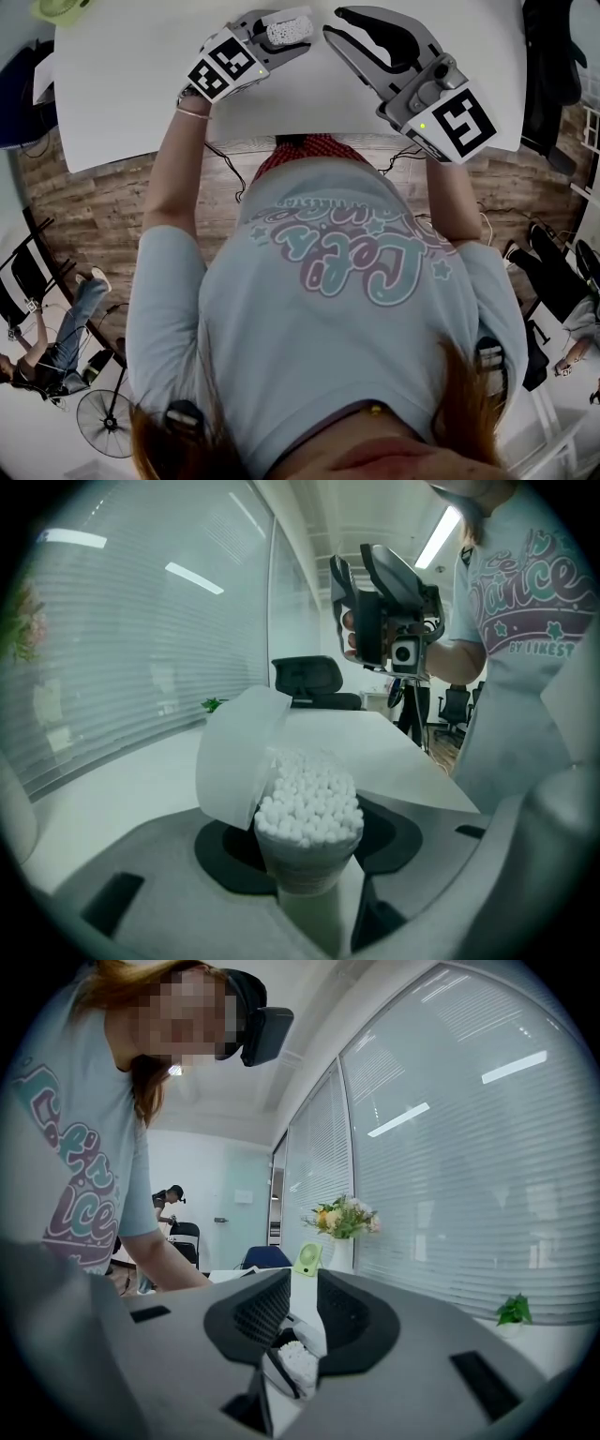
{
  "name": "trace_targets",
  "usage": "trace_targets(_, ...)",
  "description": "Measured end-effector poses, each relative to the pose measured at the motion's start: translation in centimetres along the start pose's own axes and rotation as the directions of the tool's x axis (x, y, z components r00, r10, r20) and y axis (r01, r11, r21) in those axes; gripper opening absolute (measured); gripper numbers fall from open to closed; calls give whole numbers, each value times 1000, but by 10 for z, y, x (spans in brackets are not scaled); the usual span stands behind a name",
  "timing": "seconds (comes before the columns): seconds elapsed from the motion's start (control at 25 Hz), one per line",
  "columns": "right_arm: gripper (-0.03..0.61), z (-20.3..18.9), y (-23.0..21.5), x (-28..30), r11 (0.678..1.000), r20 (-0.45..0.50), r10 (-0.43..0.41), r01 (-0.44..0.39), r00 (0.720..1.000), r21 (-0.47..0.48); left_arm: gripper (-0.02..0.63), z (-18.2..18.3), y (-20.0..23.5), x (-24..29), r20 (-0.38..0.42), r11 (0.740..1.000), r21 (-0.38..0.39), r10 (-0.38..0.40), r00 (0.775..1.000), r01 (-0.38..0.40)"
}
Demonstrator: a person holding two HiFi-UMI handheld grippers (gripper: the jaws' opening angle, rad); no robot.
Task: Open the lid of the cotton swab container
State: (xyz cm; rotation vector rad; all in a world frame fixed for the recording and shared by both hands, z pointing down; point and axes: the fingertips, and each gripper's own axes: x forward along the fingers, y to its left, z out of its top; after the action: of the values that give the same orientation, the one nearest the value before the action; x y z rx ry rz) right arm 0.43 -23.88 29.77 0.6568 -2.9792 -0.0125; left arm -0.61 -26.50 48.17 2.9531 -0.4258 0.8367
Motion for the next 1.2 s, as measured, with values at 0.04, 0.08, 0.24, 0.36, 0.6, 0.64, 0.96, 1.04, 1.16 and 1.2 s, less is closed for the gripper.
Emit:
trace_targets(0.04, 91, 1, 0, 0, 1000, 2, -1, 1, 1000, 0, 199, 0, 0, 0, -1, 1000, 0, 1, 1000, -1)
trace_targets(0.08, 91, 2, 0, 0, 1000, 4, -1, 1, 1000, -1, 199, 1, 1, 0, -2, 1000, 1, 1, 1000, -1)
trace_targets(0.24, 91, 5, 0, 0, 1000, 9, -3, 3, 1000, -4, 199, 1, 1, 2, -16, 1000, 7, 4, 1000, -4)
trace_targets(0.36, 91, 7, 0, 0, 1000, 12, -5, 5, 1000, -4, 199, -2, 1, 3, -34, 1000, 12, 7, 999, -7)
trace_targets(0.6, 91, 12, 0, -1, 1000, 19, -7, 7, 1000, -3, 212, -1, 3, 1, 1, 999, -28, 32, 1000, -31)
trace_targets(0.64, 92, 12, 0, 0, 1000, 19, -7, 7, 1000, -2, 216, 0, 4, 0, 6, 999, -36, 40, 999, -40)
trace_targets(0.96, 92, 6, 0, 2, 1000, 7, -11, 11, 1000, 12, 264, -2, 11, -14, 26, 986, -77, 149, 988, -147)
trace_targets(1.04, 92, 5, -1, 2, 1000, 6, -12, 12, 1000, 15, 267, -3, 10, -18, 33, 983, -76, 172, 985, -169)
trace_targets(1.16, 92, 3, -3, 2, 1000, 9, -19, 19, 1000, 25, 268, 2, 11, -28, 56, 973, -67, 224, 973, -220)
trace_targets(1.2, 91, 3, -4, 2, 999, 10, -23, 23, 1000, 28, 268, 4, 12, -32, 65, 968, -67, 245, 967, -241)
